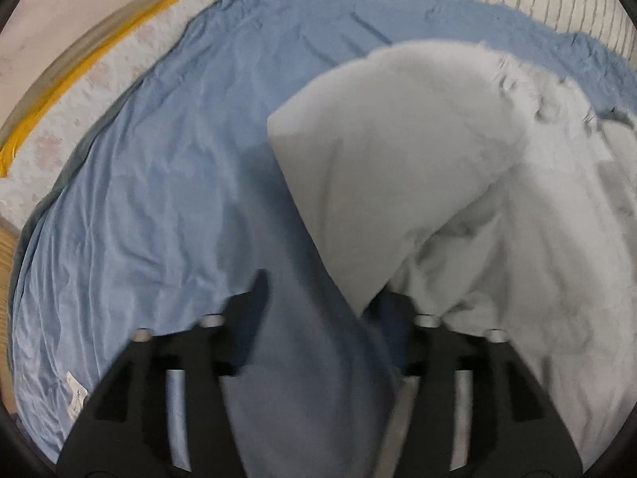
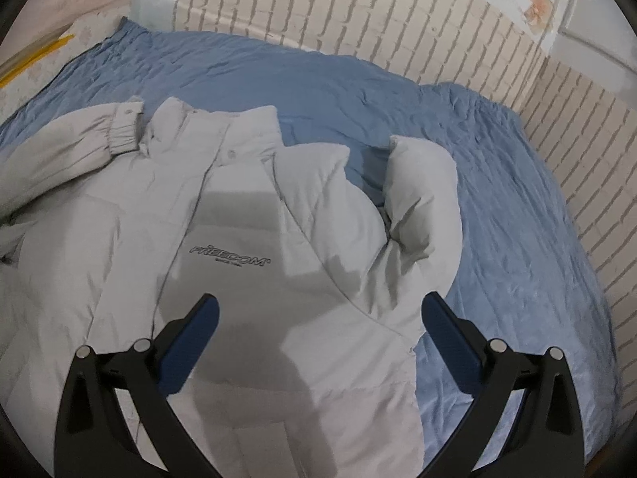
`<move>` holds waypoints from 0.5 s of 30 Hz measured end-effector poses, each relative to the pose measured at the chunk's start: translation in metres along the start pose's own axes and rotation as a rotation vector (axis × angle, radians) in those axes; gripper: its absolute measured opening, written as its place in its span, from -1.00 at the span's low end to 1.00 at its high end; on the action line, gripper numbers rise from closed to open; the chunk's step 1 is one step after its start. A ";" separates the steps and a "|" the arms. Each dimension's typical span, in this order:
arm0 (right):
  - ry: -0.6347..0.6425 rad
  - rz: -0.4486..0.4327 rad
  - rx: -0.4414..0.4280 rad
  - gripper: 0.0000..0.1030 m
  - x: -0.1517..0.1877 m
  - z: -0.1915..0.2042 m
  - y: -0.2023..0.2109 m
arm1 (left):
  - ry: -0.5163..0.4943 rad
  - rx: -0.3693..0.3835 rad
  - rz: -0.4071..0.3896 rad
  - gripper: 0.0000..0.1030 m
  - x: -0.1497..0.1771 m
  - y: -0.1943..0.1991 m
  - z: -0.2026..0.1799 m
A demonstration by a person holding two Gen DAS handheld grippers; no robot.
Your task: Fold large clothes
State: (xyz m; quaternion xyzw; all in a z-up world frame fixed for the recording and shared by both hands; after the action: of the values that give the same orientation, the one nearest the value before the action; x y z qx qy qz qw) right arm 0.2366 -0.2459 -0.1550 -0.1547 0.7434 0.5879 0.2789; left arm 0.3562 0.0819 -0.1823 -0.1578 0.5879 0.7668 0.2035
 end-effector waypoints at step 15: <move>0.007 0.056 0.008 0.97 0.008 0.000 -0.028 | -0.157 -0.006 -0.066 0.83 -0.064 -0.018 -0.109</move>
State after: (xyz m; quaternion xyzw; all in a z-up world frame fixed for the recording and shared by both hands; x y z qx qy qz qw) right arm 0.2465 -0.2524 -0.1819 -0.1347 0.7509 0.5918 0.2606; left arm 0.4209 -0.0271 -0.1942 -0.1171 0.5623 0.7716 0.2734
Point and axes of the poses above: each gripper's, at about its wrist camera, not at the fingertips, and y roughly against the way its jaws point, z to its left, x to its underside, the point moved 3 cm from there along -y, roughly the way its jaws point, and after that the axes turned 8 degrees about -x, right-handed, at the moved point
